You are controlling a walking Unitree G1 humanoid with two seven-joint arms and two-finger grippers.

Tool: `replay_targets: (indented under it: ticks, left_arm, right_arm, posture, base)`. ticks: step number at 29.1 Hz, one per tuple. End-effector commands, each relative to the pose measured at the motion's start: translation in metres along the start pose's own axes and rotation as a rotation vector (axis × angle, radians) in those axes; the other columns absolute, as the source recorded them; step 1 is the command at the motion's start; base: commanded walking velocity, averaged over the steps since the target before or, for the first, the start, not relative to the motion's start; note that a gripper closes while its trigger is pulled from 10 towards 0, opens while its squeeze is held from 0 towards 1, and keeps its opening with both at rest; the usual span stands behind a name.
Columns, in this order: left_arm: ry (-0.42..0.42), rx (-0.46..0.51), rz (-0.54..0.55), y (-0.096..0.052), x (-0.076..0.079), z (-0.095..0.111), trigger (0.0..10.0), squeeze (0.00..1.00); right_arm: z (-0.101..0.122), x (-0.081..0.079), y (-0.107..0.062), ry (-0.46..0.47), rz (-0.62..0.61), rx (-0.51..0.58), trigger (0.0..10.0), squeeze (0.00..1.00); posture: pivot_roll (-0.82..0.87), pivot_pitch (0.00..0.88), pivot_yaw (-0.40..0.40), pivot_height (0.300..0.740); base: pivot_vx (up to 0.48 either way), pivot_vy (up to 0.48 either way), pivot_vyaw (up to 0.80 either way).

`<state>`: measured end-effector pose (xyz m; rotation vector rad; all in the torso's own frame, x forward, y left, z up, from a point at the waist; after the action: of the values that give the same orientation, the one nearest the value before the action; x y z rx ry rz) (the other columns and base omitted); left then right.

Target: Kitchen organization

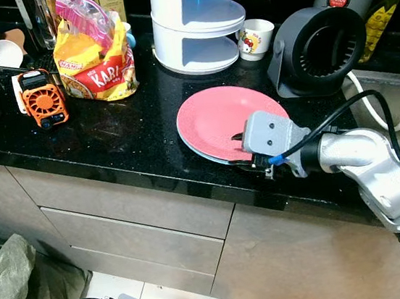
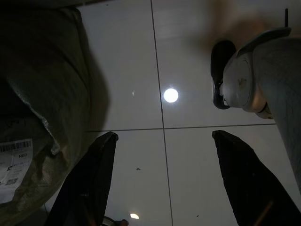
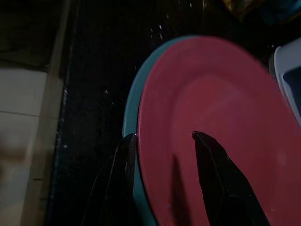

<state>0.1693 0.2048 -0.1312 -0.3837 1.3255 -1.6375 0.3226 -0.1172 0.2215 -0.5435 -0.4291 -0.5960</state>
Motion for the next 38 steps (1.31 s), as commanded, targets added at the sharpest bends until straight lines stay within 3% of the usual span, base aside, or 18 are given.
replay_targets:
  ticks: [1, 5, 10, 19, 33, 38]
  left_arm:
    - [0.006, -0.012, -0.02, 0.0, 0.007, -0.002, 10.0, 0.0]
    - [0.007, -0.013, -0.019, 0.0, 0.007, -0.003, 10.0, 0.0]
    - [0.007, -0.012, -0.019, 0.0, 0.007, -0.003, 10.0, 0.0]
    - [0.008, -0.01, -0.018, 0.0, 0.006, -0.002, 10.0, 0.0]
    - [0.002, -0.008, -0.018, 0.0, 0.007, -0.001, 10.0, 0.0]
    - [0.0, -0.008, -0.019, 0.0, 0.007, -0.001, 10.0, 0.0]
  right_arm:
    - [-0.006, 0.0, 0.002, -0.001, -0.004, -0.021, 10.0, 0.0]
    - [-0.005, 0.012, 0.008, -0.017, -0.092, -0.026, 10.0, 0.0]
    - [-0.005, 0.016, 0.014, -0.034, -0.132, -0.029, 10.0, 0.0]
    - [-0.012, 0.005, 0.027, -0.071, -0.11, -0.07, 10.0, 0.0]
    - [-0.033, 0.0, 0.027, -0.106, -0.082, -0.184, 10.0, 0.0]
    - [-0.048, 0.001, 0.017, -0.135, -0.056, -0.291, 10.0, 0.0]
  posture:
    - [0.08, 0.064, -0.06, 0.74]
    - [0.08, 0.059, -0.066, 0.74]
    - [0.08, 0.058, -0.066, 0.74]
    - [0.08, 0.057, -0.064, 0.74]
    - [0.08, 0.062, -0.064, 0.74]
    - [0.08, 0.062, -0.064, 0.74]
  base:
    - [0.0, 0.0, 0.0]
    - [0.0, 0.0, 0.0]
    - [0.0, 0.0, 0.0]
    - [0.0, 0.0, 0.0]
    - [0.0, 0.0, 0.0]
    - [0.0, 0.0, 0.0]
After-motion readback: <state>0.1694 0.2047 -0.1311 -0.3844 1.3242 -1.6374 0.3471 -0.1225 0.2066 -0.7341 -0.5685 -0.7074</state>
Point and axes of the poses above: a point about 5 cm out from each wrist's last joint towards the gripper, its own y axis pointing out of the wrist towards the gripper, its own z axis along the axis of the wrist's last joint, x = y × z, the point moved 4 cm from there along y, pointing out of the wrist towards the gripper, and after that the axes turned 11 degrees about y, right-handed, at the moved point
